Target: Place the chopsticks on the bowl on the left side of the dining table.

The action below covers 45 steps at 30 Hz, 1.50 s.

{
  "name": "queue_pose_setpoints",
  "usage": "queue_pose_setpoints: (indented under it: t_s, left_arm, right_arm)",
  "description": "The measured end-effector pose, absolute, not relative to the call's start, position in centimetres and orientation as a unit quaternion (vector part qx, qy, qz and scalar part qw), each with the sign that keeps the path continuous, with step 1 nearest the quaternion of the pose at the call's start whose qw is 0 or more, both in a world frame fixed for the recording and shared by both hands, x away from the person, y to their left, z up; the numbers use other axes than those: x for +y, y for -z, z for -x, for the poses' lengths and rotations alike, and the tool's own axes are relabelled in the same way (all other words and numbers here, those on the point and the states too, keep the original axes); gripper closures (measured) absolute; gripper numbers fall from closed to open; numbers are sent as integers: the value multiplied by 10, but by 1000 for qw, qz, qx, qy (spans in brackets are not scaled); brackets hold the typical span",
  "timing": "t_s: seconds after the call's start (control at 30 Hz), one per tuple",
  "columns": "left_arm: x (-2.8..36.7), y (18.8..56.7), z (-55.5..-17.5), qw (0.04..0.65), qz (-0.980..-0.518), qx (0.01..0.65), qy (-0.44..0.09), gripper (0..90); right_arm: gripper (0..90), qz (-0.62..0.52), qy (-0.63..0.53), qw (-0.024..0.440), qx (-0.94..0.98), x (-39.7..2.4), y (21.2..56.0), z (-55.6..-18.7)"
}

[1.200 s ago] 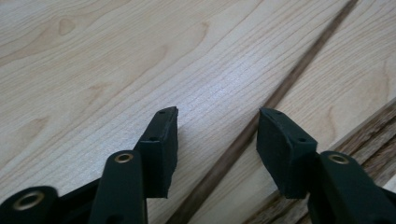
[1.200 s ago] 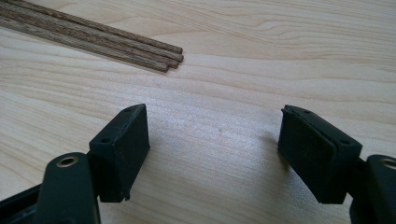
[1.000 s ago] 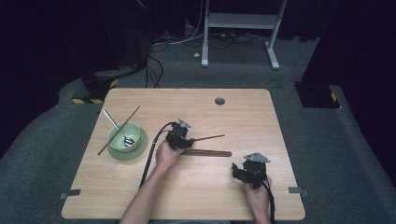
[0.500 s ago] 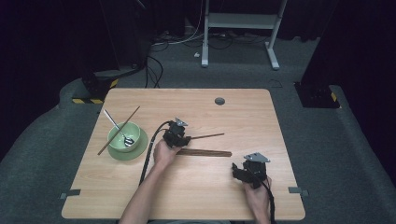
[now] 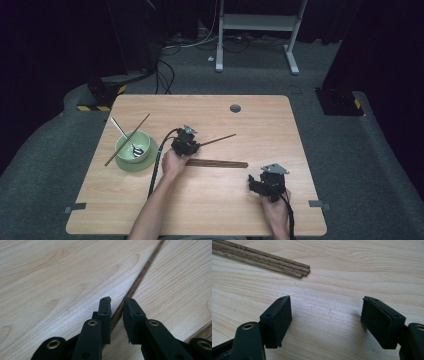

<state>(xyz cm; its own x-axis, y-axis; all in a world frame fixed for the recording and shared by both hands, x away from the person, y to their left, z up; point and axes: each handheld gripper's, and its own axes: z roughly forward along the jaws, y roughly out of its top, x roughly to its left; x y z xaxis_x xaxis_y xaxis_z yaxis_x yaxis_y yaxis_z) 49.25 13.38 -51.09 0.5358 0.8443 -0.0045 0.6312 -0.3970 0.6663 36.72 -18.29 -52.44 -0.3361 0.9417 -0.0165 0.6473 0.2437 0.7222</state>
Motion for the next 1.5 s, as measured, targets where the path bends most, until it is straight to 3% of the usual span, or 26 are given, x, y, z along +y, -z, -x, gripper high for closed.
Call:
queue_pose_setpoints:
  t_s: [0.93,1.5]
  left_arm:
    - [151,511,-494,295,-824,439,-205,829]
    - [159,511,-495,305,-823,440,-190,838]
  right_arm:
    - [242,-526,-317,232,754,-183,524,-367]
    - [242,-526,-317,232,754,-183,524,-367]
